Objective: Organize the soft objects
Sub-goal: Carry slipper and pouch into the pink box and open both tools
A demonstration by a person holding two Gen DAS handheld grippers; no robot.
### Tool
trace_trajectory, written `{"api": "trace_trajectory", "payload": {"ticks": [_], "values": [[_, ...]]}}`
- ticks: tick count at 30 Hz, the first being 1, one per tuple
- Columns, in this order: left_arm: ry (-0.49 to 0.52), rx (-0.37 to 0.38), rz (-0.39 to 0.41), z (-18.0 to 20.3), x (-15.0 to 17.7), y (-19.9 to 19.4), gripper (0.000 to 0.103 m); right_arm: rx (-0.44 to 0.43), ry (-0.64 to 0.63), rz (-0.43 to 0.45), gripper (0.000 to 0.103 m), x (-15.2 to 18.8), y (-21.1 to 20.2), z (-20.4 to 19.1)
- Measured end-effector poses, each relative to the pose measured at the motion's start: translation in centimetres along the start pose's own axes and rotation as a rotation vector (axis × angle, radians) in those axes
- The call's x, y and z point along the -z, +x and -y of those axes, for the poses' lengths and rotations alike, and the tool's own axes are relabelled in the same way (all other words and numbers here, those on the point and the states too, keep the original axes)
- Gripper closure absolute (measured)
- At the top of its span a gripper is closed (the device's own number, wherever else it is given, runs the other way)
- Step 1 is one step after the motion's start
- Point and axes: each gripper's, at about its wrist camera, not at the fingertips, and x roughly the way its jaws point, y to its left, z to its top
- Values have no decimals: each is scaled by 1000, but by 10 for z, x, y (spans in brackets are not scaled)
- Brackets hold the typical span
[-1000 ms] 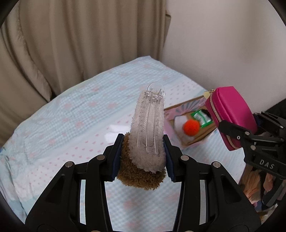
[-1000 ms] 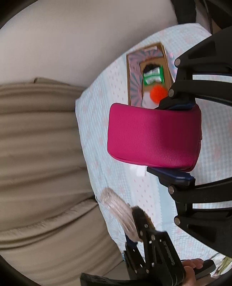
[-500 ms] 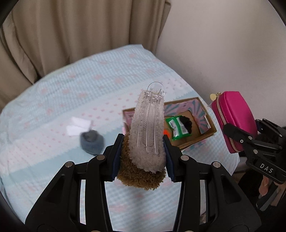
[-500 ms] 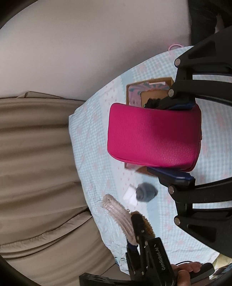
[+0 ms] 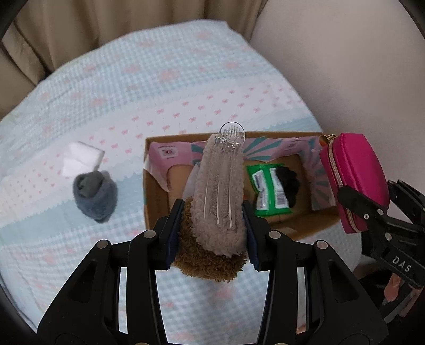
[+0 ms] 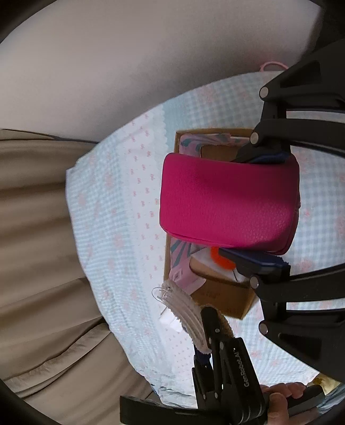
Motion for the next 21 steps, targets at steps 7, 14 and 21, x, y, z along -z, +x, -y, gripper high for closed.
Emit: {"api": "trace_trajectory", "payload": {"ticks": [7,14,21], "values": [[-35,-36,-93,-12,-15,62,65,-74,-19,-73,54,-6,54,5],[-42,-51,-159,-20,-23,93,64,-135,-50,-148,54,-14,100,3],[-28,-56,-171,-21,-24,97,0,-147,-123,-167,32,0,113,1]]}}
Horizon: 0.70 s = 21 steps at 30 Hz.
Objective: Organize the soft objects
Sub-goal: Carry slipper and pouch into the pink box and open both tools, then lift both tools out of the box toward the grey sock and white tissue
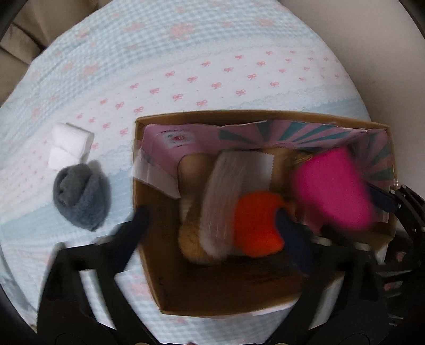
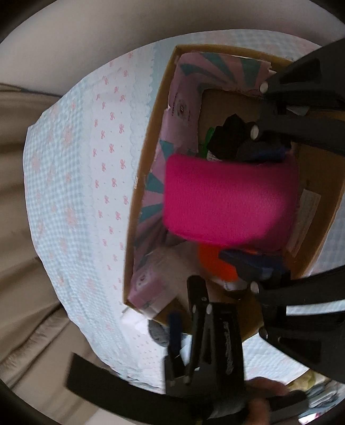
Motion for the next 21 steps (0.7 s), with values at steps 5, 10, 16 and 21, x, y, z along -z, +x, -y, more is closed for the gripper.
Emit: {"api": "trace_trajectory", "payload": {"ticks": [5,10,16,21], "values": [[-1,-18,-9,-3,3,-8,0,-16,-59,68,0,12,-14,0],[-7,-19,0,-4,10,-19,0,-7,-57,105,0,17,-24,4],[4,-9,23,3,18,-34,0,6,-46,126,0,17,-38,3],[22,-1,50,11,27,-54,0,33,-33,135,0,19,-56,1]]}}
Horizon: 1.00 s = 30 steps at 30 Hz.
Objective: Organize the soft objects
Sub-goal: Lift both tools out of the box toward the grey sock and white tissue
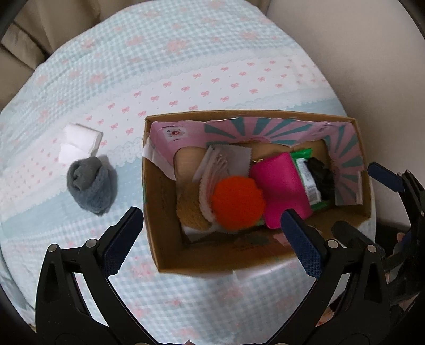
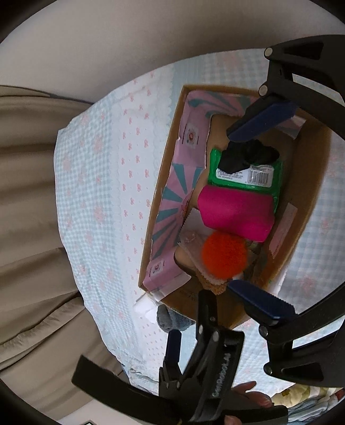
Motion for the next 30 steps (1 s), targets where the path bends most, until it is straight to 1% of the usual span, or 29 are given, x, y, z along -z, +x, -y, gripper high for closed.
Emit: {"api": "trace_trajectory", "payload": {"ticks": [6,12,14,15,18,20,23,26,30], "values": [[7,9,50,4,15,-35,0,34,34,29,0,2,-31,-2],[13,5,122,0,33,-79,0,97,29,61,0,1,-66,-13],[11,30,145,-5,40,-93,0,126,33,80,0,0,-79,-19],[6,34,169,-8,44,-103,0,140,41,87,0,-1,-86,-22],[5,39,205,-14,51,-122,0,168,78,97,0,-2,-103,-28],[6,43,243,-21,58,-138,0,182,106,128,0,-3,-118,-34],[23,32,296,-31,70,-157,0,232,133,211,0,-2,-144,-48],[36,13,355,-47,86,-181,0,257,161,246,0,-3,-162,-63],[37,23,401,-76,106,-203,0,267,195,294,0,-2,-182,-91]]}}
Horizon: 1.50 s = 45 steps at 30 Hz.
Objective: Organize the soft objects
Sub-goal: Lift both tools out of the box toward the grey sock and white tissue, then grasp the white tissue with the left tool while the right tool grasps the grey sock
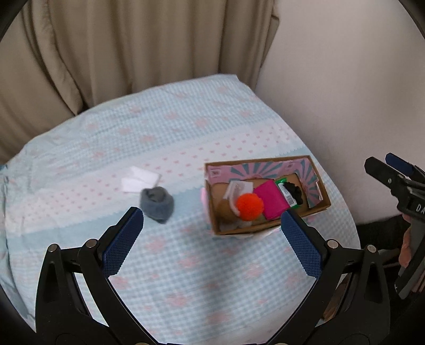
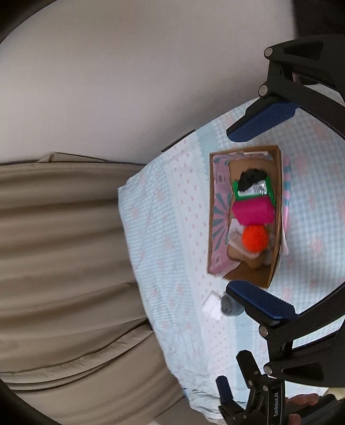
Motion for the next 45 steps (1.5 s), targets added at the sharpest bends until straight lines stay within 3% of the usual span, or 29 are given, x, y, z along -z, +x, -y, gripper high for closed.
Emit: {"api": "trace_trajectory", "payload": {"ticks": [6,12,18,23,29,35,40,45], "values": [[19,17,25,-59,17,-34,0,23,31,32,0,9,-26,-51],[31,39,26,-119,27,-44,0,36,57,33,0,28,-32,-108],[72,55,23,-167,27,-34,0,37,98,26,0,51,-18,-155],[104,63,0,-201,20,-4,0,35,99,5,0,69,7,-195],[105,66,-38,-241,9,58,0,-3,73,-30,0,82,57,-233],[100,73,-117,-268,4,156,0,-17,35,-73,0,94,130,-260],[68,92,-169,-279,2,231,0,-1,37,-82,0,107,196,-270],[77,115,-190,-270,-3,289,0,-40,26,-101,0,116,253,-276]]}}
